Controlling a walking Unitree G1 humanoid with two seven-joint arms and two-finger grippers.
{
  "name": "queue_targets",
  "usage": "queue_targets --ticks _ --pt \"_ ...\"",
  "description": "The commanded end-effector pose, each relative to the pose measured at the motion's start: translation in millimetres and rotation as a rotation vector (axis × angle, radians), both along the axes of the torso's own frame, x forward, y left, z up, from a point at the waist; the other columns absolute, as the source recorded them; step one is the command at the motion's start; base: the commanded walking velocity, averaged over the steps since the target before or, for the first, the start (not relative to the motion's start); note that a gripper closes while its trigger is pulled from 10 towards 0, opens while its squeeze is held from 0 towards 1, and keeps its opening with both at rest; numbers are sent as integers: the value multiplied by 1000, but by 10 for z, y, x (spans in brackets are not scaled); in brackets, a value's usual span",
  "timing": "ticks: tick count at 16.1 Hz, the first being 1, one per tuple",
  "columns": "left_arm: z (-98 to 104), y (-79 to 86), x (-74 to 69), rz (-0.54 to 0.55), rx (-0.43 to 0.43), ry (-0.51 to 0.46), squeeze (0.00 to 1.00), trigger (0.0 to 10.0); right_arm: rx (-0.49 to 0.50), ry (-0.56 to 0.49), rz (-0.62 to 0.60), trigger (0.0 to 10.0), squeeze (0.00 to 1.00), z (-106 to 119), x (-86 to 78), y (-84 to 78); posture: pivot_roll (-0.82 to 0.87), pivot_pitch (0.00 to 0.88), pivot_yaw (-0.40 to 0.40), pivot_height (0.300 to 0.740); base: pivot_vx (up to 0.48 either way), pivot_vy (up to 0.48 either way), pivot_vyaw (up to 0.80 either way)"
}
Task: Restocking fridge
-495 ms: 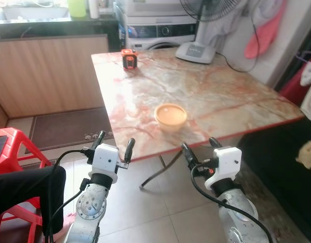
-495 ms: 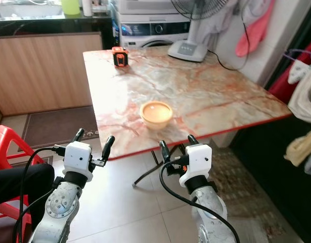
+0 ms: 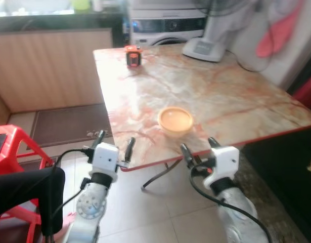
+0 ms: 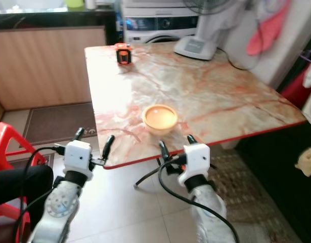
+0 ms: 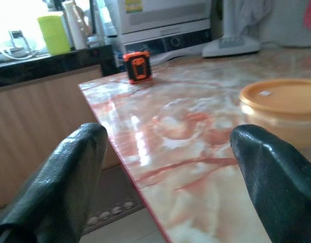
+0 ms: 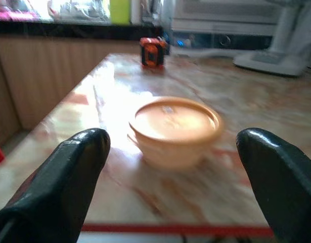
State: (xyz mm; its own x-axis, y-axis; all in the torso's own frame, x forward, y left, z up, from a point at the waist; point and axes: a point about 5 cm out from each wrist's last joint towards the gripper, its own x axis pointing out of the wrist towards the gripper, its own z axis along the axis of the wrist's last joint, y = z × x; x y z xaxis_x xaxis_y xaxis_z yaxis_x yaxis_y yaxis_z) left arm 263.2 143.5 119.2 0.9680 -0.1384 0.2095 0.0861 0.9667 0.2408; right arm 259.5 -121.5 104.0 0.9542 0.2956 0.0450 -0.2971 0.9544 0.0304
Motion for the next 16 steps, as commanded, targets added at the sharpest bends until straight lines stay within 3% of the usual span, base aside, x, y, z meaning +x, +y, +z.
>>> queue_targets --ticks 1,13,16 --pt "61 -63 15 -17 -11 -18 0 10000 -23 17 -20 10000 0 -37 -11 -74 -67 0 -56 740 289 0 0" --pt "58 -94 8 -37 -14 -9 0 10000 -33 19 -8 10000 0 -40 -3 -57 -66 0 -60 740 295 0 0" --pt "27 -256 -19 -186 32 27 0 10000 -33 19 -5 10000 0 -41 -1 -51 -64 0 -60 740 0 0 0"
